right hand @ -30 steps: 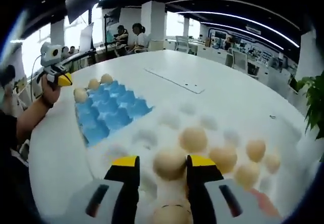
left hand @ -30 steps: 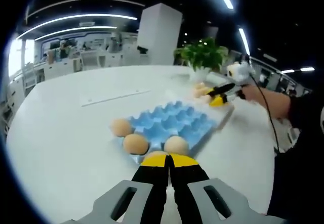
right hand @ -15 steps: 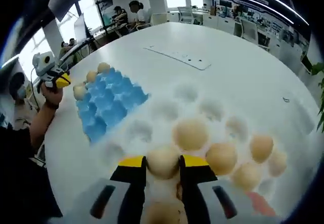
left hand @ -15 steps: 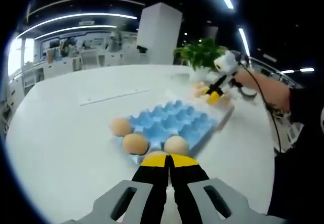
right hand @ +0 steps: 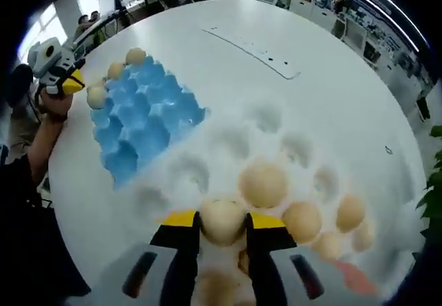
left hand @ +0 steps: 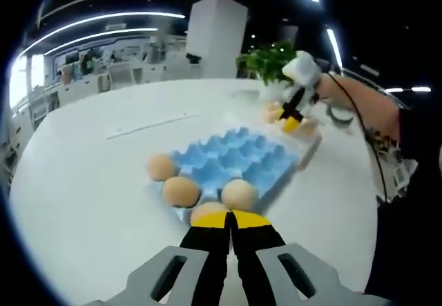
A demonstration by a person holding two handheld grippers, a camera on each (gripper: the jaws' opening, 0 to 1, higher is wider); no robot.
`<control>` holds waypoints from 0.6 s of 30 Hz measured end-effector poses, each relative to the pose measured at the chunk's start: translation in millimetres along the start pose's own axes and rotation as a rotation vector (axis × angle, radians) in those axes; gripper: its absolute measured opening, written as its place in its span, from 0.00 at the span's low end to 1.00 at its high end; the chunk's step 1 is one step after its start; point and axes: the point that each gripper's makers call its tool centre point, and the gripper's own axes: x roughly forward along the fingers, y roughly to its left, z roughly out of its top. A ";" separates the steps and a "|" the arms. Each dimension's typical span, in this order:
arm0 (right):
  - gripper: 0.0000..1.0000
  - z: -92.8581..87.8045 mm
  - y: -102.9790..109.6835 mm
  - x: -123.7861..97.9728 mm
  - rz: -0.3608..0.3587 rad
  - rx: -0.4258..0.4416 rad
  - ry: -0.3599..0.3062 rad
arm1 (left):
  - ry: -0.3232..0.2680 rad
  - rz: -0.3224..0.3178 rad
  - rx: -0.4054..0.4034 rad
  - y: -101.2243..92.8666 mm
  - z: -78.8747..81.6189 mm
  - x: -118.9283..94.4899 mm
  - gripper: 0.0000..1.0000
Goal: Pick up the eggs on the table and place them into the egg tray on the table
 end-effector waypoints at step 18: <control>0.26 -0.1 3.8 -5.9 0.028 0.020 -0.248 | 0.002 0.010 -0.005 5.2 -1.4 3.4 0.01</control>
